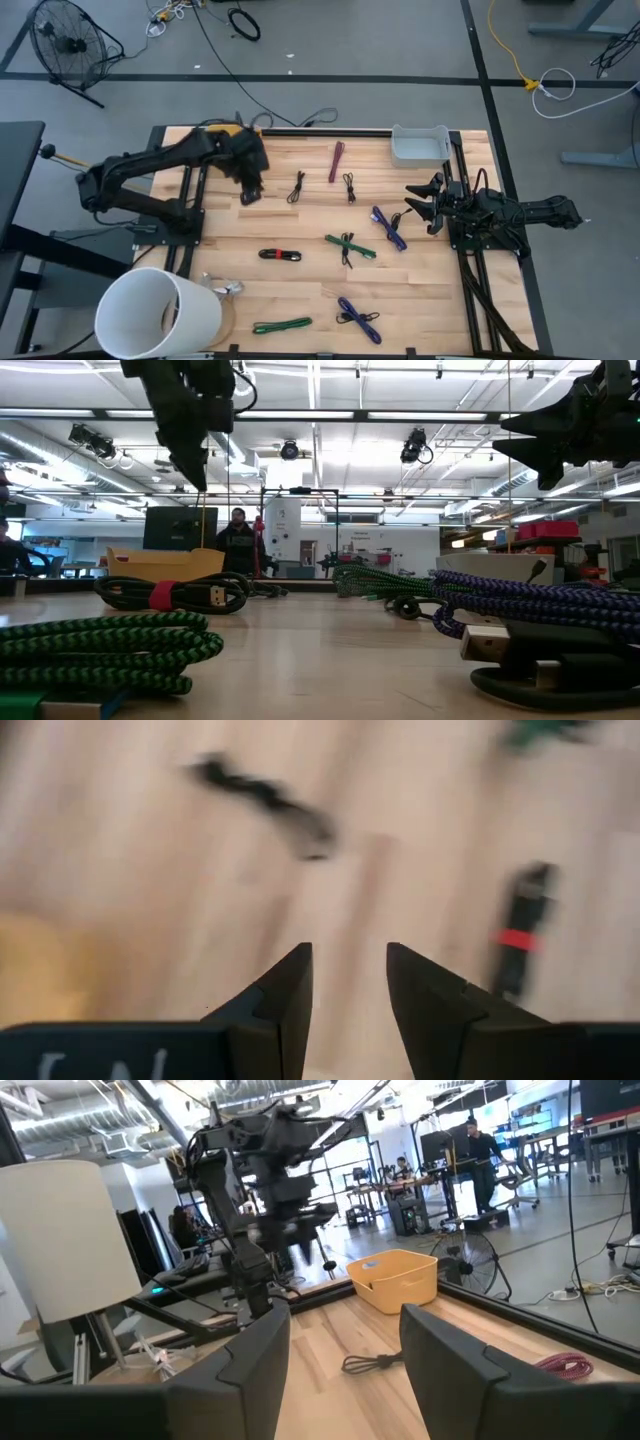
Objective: Pick & Place USB Port
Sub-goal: Put the black charger cable into the gray bin
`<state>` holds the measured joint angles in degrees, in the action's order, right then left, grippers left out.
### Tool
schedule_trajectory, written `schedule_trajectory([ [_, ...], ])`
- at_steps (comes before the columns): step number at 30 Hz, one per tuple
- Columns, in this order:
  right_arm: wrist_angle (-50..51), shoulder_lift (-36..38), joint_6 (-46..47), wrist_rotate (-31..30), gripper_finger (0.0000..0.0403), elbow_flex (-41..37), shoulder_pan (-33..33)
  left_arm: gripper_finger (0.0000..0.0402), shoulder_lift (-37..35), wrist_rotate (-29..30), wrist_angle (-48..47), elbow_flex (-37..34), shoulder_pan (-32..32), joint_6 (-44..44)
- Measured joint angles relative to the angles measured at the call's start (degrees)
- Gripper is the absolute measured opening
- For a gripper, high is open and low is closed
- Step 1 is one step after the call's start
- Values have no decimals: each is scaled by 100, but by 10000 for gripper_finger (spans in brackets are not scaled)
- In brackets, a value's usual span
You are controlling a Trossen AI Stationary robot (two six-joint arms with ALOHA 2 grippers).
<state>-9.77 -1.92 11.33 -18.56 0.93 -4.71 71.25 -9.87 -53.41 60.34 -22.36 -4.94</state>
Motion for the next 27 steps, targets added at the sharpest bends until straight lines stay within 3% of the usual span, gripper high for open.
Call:
schedule_trajectory([
  [9,-113,0,-129,-50,191,0,-1,135,19,20,1121,-2,1815,565],
  [15,-110,0,-38,66,191,0,-2,135,162,685,1279,0,2825,764],
  [21,-86,-1,3,161,191,0,0,135,892,1478,1142,-7,3542,1161],
  [27,-88,0,2,163,191,1,0,135,1827,1529,1127,-9,3816,1225],
])
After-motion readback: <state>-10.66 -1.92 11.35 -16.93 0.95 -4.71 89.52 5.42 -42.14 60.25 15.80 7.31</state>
